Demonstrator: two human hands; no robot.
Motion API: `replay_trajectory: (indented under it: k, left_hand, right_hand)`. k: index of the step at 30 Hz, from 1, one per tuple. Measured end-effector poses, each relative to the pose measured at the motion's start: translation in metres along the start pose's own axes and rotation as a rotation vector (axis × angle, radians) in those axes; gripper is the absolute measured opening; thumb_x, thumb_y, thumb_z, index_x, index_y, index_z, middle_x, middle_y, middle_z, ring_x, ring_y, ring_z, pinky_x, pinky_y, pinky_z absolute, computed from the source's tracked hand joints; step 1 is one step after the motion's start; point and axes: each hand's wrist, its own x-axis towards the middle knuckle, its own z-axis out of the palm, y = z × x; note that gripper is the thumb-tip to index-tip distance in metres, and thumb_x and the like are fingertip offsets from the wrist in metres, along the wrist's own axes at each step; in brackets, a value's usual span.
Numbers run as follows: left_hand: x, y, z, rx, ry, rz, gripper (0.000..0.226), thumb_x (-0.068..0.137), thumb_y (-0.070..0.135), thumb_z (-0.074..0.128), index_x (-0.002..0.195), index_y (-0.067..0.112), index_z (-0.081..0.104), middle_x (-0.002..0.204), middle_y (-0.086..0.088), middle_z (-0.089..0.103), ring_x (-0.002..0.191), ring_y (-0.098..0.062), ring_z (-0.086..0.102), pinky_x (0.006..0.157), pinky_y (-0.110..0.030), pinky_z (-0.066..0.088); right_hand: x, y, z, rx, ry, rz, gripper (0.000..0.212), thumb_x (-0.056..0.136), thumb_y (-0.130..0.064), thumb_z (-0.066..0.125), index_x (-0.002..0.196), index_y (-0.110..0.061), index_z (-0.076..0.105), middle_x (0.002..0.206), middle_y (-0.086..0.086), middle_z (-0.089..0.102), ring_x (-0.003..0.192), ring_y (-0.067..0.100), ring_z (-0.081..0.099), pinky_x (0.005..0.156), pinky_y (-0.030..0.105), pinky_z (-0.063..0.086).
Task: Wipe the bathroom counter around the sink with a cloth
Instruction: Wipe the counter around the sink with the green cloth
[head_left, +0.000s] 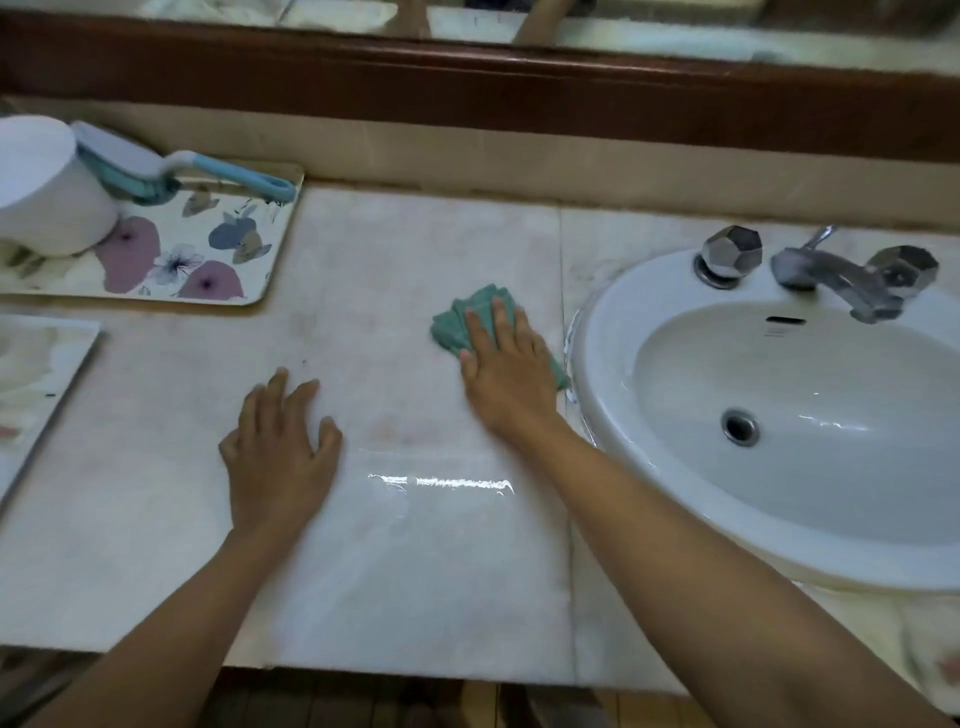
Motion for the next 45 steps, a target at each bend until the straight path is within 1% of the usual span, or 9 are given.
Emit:
replay_trajectory:
  k: [4, 9, 13, 17, 22, 30, 37, 42, 45]
  left_hand:
    - [0.0, 0.001, 0.0, 0.005, 0.005, -0.015, 0.048, 0.094, 0.038, 0.046, 0.14, 0.026, 0.043, 0.158, 0.001, 0.027, 0.145, -0.023, 0.02, 0.106, -0.052, 0.026]
    - [0.001, 0.003, -0.001, 0.022, 0.006, -0.019, 0.059, 0.086, 0.049, 0.031, 0.139, 0.026, 0.045, 0.157, 0.002, 0.029, 0.144, -0.023, 0.023, 0.105, -0.052, 0.028]
    - [0.001, 0.003, -0.001, 0.022, 0.011, -0.021, 0.06, 0.085, 0.051, 0.029, 0.138, 0.027, 0.045, 0.157, 0.002, 0.029, 0.144, -0.023, 0.023, 0.105, -0.051, 0.028]
    - [0.001, 0.003, 0.0, 0.01, 0.021, -0.021, 0.061, 0.085, 0.052, 0.028, 0.138, 0.028, 0.046, 0.156, 0.003, 0.03, 0.144, -0.022, 0.023, 0.104, -0.05, 0.029]
    - [0.002, 0.002, 0.001, 0.016, 0.018, -0.024, 0.059, 0.085, 0.05, 0.03, 0.137, 0.027, 0.046, 0.156, 0.003, 0.029, 0.144, -0.022, 0.023, 0.104, -0.051, 0.029]
    - [0.002, 0.001, 0.003, 0.014, 0.036, -0.017, 0.059, 0.085, 0.05, 0.031, 0.136, 0.027, 0.047, 0.156, 0.003, 0.031, 0.143, -0.023, 0.025, 0.102, -0.051, 0.03]
    - [0.002, 0.003, 0.001, 0.03, 0.035, -0.027, 0.058, 0.084, 0.05, 0.032, 0.134, 0.026, 0.049, 0.156, 0.002, 0.032, 0.142, -0.024, 0.027, 0.1, -0.05, 0.032]
    - [0.002, 0.003, 0.002, 0.023, 0.034, -0.026, 0.059, 0.084, 0.051, 0.031, 0.134, 0.026, 0.049, 0.155, 0.002, 0.032, 0.142, -0.024, 0.027, 0.1, -0.05, 0.032]
    - [0.002, 0.003, 0.002, 0.029, 0.035, -0.025, 0.06, 0.084, 0.051, 0.03, 0.135, 0.026, 0.049, 0.155, 0.001, 0.033, 0.143, -0.023, 0.026, 0.1, -0.049, 0.032]
  right_hand:
    - [-0.043, 0.004, 0.004, 0.011, 0.052, 0.155, 0.058, 0.099, -0.041, 0.021, 0.153, -0.027, 0.006, 0.162, 0.005, -0.002, 0.148, 0.026, -0.004, 0.118, 0.04, 0.003]
    - [-0.125, -0.016, 0.021, -0.002, 0.043, -0.088, 0.058, 0.096, -0.042, 0.03, 0.152, -0.026, 0.02, 0.161, 0.003, 0.011, 0.148, 0.025, 0.006, 0.114, 0.039, 0.011]
    - [-0.068, 0.0, 0.006, -0.017, -0.042, -0.189, 0.058, 0.097, -0.045, 0.026, 0.152, -0.031, 0.013, 0.162, -0.001, 0.003, 0.148, 0.022, -0.003, 0.116, 0.039, 0.01]
    - [0.028, 0.004, -0.011, -0.032, -0.056, -0.07, 0.057, 0.1, -0.044, 0.023, 0.153, -0.028, 0.008, 0.162, 0.002, -0.002, 0.147, 0.026, -0.003, 0.116, 0.042, 0.006]
    - [0.12, 0.042, -0.041, -0.121, -0.223, -0.041, 0.059, 0.1, -0.047, 0.015, 0.152, -0.026, -0.003, 0.161, 0.005, -0.012, 0.147, 0.03, -0.007, 0.117, 0.045, 0.005]
    - [0.148, 0.093, -0.064, -0.123, -0.199, 0.172, 0.058, 0.1, -0.045, 0.015, 0.152, -0.027, -0.005, 0.161, 0.005, -0.012, 0.147, 0.032, -0.004, 0.118, 0.045, 0.007]
    - [0.084, 0.038, -0.033, -0.074, -0.138, 0.126, 0.06, 0.1, -0.043, 0.017, 0.153, -0.024, -0.005, 0.16, 0.007, -0.012, 0.147, 0.033, -0.008, 0.118, 0.046, 0.001]
    - [-0.045, -0.01, 0.003, -0.025, -0.05, -0.01, 0.06, 0.098, -0.043, 0.018, 0.153, -0.027, 0.005, 0.161, 0.003, -0.002, 0.148, 0.026, -0.004, 0.117, 0.045, 0.008]
    - [-0.129, -0.005, 0.009, -0.045, -0.02, -0.106, 0.059, 0.096, -0.043, 0.03, 0.152, -0.027, 0.019, 0.161, 0.001, 0.011, 0.148, 0.025, 0.007, 0.114, 0.042, 0.013]
